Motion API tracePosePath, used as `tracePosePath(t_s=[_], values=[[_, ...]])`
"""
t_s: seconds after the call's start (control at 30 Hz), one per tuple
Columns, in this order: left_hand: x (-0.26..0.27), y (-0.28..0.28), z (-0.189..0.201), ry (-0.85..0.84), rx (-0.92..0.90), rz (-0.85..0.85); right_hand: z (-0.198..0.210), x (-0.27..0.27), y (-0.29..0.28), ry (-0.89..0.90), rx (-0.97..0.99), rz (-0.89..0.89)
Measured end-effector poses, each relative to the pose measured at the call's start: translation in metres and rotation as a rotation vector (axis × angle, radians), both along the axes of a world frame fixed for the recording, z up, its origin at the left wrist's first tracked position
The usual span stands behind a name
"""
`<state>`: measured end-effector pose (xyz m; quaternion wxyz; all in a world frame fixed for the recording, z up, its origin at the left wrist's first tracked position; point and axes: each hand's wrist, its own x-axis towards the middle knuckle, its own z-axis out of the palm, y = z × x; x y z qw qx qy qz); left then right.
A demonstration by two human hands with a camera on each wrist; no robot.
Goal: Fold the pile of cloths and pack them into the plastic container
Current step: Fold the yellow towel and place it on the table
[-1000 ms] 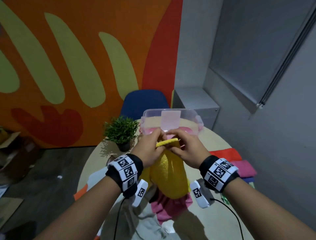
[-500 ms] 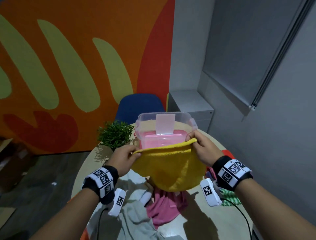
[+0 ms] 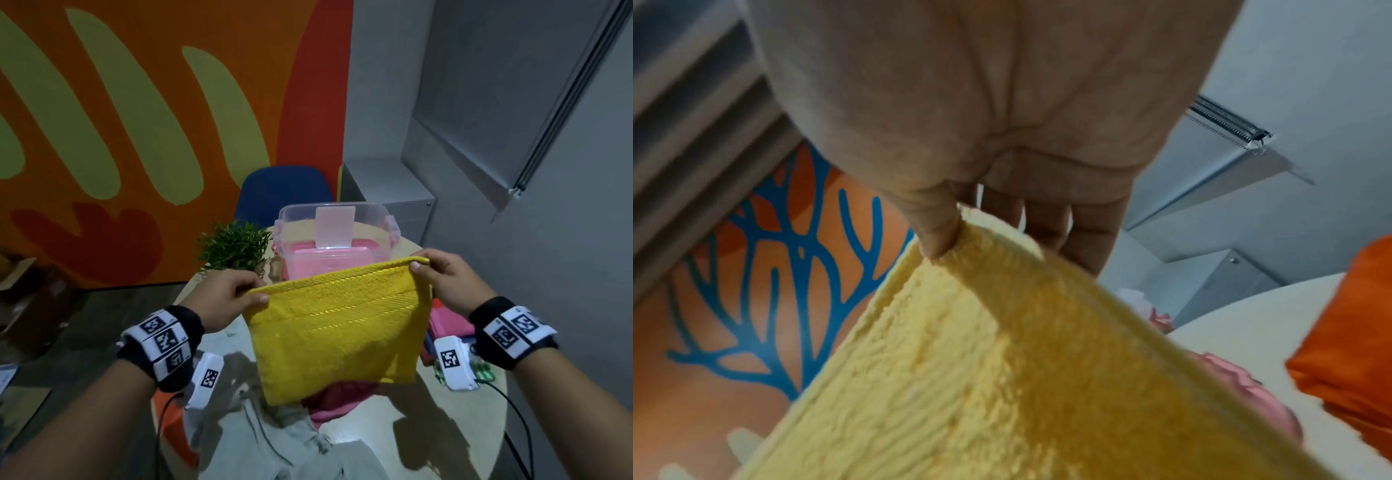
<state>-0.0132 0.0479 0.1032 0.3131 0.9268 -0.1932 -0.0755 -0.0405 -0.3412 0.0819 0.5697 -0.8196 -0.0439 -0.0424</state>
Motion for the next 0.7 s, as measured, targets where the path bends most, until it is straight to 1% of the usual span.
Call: tracePosePath(t_s=[0.07, 0.13, 0.23, 0.3, 0.33, 0.4, 0.47, 0.6, 0.7], values=[[0.005, -0.004, -0.004, -0.042, -0.073, 0.088, -0.010, 0.004, 0.001, 0.010, -0.036, -0.031], [0.008, -0.007, -0.002, -0.052, -0.197, 0.150, -0.014, 0.004, 0.002, -0.021, -0.009, -0.073], [0.007, -0.009, 0.002, -0.024, -0.385, 0.170, -0.015, 0.002, 0.003, -0.049, 0.148, -0.075], [0.000, -0.009, 0.002, 0.028, -0.479, 0.156, -0.019, -0.004, 0.003, -0.004, 0.294, -0.041], [-0.006, -0.009, -0.002, 0.083, -0.511, 0.153, -0.023, -0.009, 0.003, 0.034, 0.327, -0.026], [-0.018, -0.004, -0.019, 0.210, -0.502, 0.158, -0.040, -0.024, -0.001, 0.138, 0.332, 0.000], [-0.032, 0.004, -0.045, 0.339, -0.427, 0.140, -0.066, -0.044, -0.007, 0.281, 0.312, 0.045], [-0.057, 0.020, -0.102, 0.573, -0.261, 0.004, -0.120, -0.079, -0.021, 0.576, 0.189, 0.159], [-0.066, 0.024, -0.135, 0.702, -0.219, -0.039, -0.140, -0.092, -0.020, 0.710, 0.094, 0.218]])
